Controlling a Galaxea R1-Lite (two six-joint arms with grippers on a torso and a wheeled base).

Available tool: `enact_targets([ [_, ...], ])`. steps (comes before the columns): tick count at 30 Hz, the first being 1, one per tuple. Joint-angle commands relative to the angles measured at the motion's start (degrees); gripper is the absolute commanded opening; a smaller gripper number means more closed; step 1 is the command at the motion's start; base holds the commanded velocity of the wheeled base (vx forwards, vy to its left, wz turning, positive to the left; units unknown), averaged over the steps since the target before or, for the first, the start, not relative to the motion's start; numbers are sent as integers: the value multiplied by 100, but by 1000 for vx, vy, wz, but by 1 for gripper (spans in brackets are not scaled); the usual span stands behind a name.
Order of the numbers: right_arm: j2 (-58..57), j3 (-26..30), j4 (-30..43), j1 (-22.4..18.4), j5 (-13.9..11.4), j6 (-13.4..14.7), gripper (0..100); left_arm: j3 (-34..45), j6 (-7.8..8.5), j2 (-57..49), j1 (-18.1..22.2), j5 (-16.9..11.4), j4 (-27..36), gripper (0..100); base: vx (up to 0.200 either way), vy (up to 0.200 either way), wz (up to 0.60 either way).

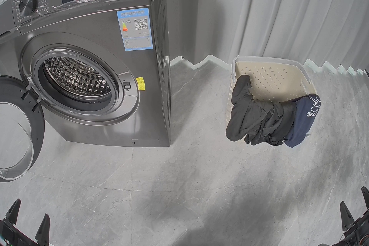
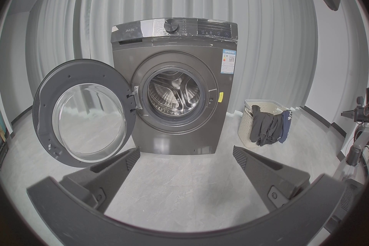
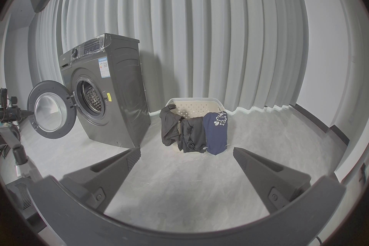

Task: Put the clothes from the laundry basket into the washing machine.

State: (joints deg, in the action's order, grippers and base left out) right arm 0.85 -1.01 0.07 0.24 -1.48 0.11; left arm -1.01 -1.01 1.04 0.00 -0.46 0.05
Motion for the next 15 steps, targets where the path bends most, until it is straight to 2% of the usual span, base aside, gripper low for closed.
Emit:
enact_targets([
  [1,-85,92,1,2,-2,-2,100,92,-4,-77,0,2,4,100,0,-200,0],
  [15,-85,92,1,2,-11,-2,100,92,-4,-77,0,2,4,100,0,-200,0],
])
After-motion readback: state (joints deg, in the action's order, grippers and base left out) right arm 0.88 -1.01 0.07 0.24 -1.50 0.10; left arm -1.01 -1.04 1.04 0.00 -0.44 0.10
